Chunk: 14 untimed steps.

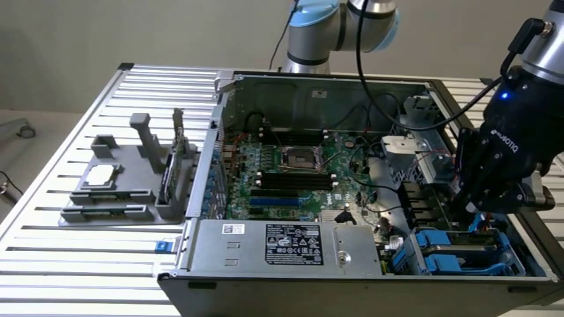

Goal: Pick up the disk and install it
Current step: 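Insert the second disk wire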

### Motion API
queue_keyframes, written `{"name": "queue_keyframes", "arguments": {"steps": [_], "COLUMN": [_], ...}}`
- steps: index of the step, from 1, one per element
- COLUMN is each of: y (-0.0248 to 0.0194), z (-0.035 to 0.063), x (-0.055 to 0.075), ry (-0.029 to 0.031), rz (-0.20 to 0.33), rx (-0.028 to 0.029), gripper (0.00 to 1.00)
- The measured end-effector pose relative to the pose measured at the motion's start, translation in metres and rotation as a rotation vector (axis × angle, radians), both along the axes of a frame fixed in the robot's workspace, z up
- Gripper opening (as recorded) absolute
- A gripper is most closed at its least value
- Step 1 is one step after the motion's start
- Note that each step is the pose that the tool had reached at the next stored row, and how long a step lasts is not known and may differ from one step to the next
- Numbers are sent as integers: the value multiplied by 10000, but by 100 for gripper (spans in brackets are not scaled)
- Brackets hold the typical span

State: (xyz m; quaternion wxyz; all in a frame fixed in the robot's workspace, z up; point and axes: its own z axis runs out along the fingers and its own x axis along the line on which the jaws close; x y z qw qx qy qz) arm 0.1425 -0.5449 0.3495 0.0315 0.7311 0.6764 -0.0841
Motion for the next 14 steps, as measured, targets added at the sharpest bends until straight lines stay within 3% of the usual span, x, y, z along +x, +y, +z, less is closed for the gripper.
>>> {"name": "queue_keyframes", "arguments": {"steps": [8, 14], "y": [-103, -111], "z": [-57, -79], "x": [0, 0], "ry": [16, 17], "rz": [-1, -1], "rx": [7, 85], "gripper": [16, 16]}}
